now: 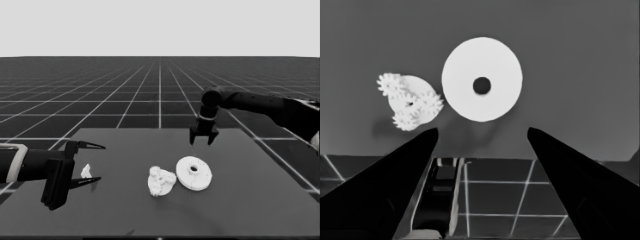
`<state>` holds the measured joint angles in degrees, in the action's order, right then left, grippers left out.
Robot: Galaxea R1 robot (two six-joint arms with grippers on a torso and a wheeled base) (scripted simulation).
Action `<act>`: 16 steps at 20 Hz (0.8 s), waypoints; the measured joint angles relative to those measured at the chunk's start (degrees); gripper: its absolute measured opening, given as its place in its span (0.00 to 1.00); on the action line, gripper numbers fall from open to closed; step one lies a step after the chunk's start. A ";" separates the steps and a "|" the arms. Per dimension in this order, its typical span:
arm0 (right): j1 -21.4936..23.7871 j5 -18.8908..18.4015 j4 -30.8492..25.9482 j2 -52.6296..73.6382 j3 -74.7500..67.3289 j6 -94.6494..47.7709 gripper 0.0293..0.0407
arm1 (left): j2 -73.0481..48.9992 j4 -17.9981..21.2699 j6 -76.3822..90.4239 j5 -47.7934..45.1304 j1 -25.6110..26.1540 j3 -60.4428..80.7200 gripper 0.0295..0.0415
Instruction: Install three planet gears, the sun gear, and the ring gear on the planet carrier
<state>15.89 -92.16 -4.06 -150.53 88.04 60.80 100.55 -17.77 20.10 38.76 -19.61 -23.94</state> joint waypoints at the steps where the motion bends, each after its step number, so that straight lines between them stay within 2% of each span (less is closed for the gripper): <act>1: -0.04 -0.16 -0.03 -0.76 1.68 -0.19 0.81 | 0.00 0.00 0.00 0.00 0.00 0.00 0.75; 3: -0.09 -0.33 -0.04 -1.51 3.33 -0.41 0.81 | 0.00 0.00 0.00 0.00 0.00 0.00 0.75; 4: -7.19 4.15 7.81 -0.95 1.84 0.37 0.81 | 0.00 0.00 0.00 0.00 0.00 0.00 0.75; 5: -13.94 6.75 12.65 -1.49 3.26 -0.14 0.81 | 0.00 0.00 0.00 0.00 0.00 0.00 0.75; 7: -19.61 9.58 16.65 -3.20 7.68 -2.14 0.81 | 0.00 0.00 0.00 0.00 0.00 0.00 0.75; 13: -21.87 11.28 18.31 -4.48 10.92 -3.59 0.81 | 0.00 0.00 0.00 0.00 0.00 0.00 0.75; 14: -21.89 11.31 18.34 -4.49 10.98 -3.62 0.50 | 0.00 0.00 0.00 0.00 0.00 0.00 0.75; 16: -21.89 11.33 18.36 -4.51 11.02 -3.64 0.49 | 0.00 0.00 0.00 0.00 0.00 0.00 0.75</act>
<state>-6.00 -80.84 14.30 -155.05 99.06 57.16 100.55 -17.77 20.10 38.76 -19.61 -23.94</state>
